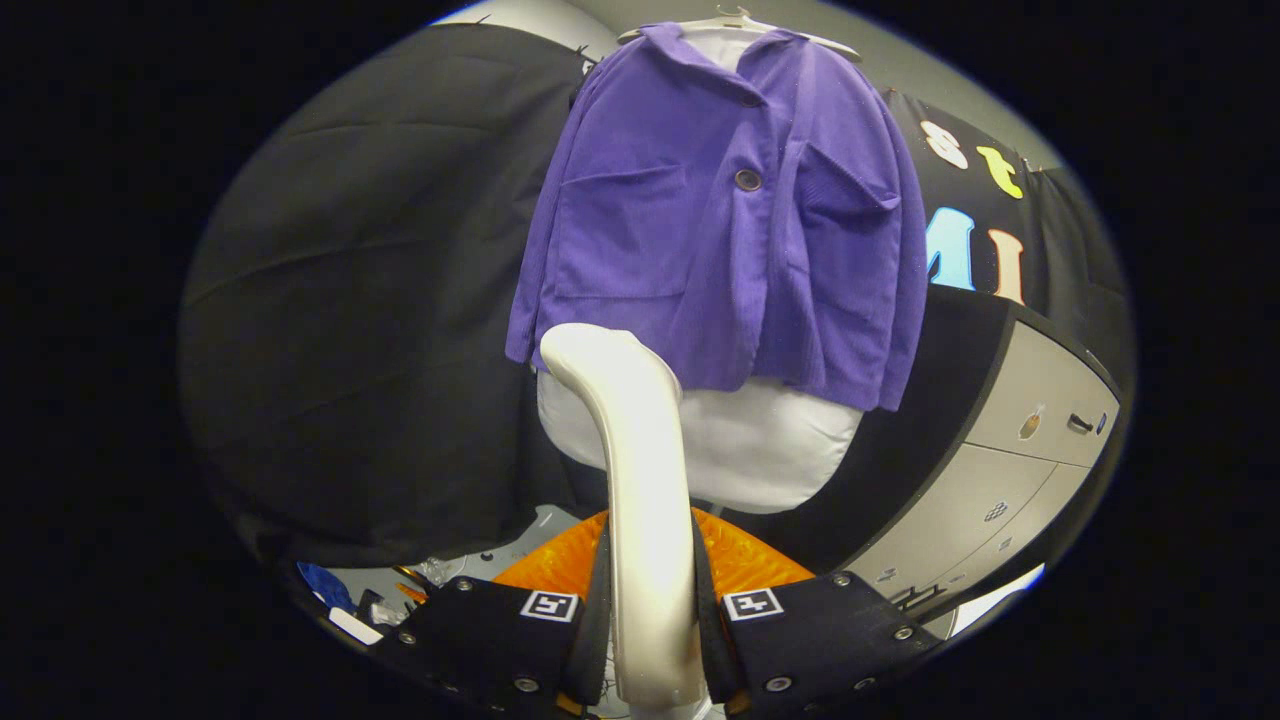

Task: Iron the clothes twice with a garment steamer, once on the left side and once on the right side.

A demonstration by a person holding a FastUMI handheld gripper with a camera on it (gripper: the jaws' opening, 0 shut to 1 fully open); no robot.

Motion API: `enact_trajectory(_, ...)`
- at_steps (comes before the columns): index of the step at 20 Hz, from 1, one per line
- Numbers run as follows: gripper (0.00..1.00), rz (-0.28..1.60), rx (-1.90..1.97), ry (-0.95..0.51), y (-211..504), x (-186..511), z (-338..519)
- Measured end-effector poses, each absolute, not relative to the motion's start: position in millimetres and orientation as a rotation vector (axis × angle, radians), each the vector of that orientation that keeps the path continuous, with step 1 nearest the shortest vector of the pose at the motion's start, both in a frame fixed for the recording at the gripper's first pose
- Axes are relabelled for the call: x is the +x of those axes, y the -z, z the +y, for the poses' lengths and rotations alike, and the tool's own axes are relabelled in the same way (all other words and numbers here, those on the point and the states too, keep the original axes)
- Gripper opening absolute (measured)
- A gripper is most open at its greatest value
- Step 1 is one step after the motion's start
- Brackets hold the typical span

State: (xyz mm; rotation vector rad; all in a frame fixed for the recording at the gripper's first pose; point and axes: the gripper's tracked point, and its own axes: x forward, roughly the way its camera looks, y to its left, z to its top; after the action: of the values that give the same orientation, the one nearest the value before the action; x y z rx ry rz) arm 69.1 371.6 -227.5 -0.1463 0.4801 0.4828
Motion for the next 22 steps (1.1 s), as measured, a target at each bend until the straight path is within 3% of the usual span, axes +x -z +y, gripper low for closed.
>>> enact_trajectory(13,0.38,0.281,0.027,-0.336,70.7,109.9,171.1)
enact_trajectory(22,0.38,0.177,0.072,-0.220,0.1,113.6,35.7)
